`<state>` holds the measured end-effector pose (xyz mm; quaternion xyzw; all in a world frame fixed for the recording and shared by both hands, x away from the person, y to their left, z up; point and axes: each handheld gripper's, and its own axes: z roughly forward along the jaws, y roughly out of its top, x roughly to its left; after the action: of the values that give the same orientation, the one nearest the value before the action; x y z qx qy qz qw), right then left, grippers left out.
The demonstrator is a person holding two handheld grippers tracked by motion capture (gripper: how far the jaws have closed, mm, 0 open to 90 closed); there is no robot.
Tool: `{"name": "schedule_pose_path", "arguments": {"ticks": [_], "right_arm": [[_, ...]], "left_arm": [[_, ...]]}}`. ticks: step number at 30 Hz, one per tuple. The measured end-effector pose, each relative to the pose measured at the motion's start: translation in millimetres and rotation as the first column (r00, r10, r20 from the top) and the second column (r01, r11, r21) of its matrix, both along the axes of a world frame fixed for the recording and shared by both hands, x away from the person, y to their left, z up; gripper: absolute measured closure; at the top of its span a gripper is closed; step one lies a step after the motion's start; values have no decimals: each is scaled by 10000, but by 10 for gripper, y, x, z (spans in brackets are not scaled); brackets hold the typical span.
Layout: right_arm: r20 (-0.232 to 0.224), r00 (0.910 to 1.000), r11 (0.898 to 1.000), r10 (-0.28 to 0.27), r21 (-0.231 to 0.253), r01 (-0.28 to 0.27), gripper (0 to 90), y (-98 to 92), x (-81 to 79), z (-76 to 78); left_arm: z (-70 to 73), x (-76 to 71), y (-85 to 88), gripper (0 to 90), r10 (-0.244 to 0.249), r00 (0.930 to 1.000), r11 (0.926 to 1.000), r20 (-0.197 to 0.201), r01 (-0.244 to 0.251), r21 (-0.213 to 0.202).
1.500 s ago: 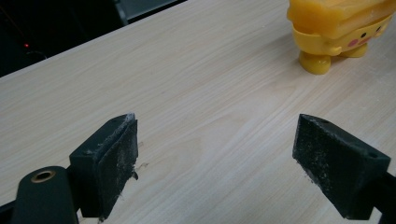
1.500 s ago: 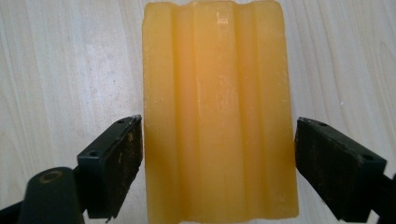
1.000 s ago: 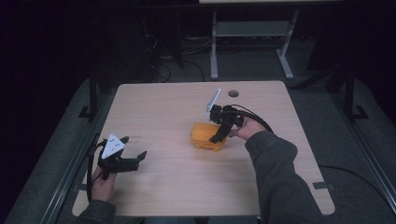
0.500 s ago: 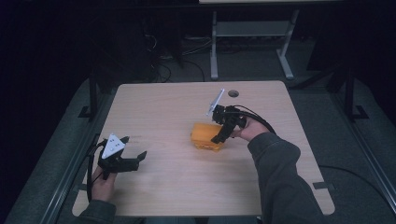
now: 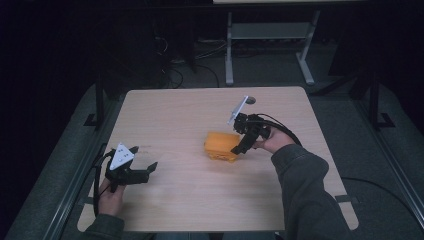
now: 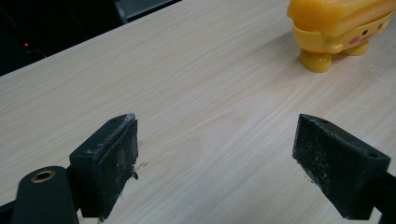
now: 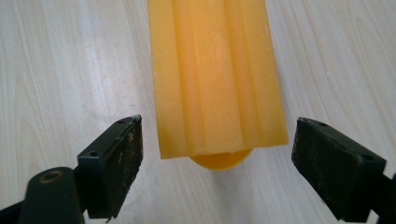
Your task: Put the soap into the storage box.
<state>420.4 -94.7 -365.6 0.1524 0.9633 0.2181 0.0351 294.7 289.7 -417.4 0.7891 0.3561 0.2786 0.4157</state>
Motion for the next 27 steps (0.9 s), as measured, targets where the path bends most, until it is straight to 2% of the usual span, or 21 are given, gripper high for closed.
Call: {"name": "schedule_pose_path", "arguments": {"ticks": [8, 27], "right_arm": [[63, 9999, 9999, -87, 98, 86, 161, -67, -27, 9], [205, 9977, 9969, -645, 463, 635, 162, -386, -171, 49]], "left_arm": [[-3, -1, -5, 134, -7, 10000, 10000, -3, 7, 24], [-7, 2, -12, 134, -25, 10000, 10000, -37, 25, 95]]}}
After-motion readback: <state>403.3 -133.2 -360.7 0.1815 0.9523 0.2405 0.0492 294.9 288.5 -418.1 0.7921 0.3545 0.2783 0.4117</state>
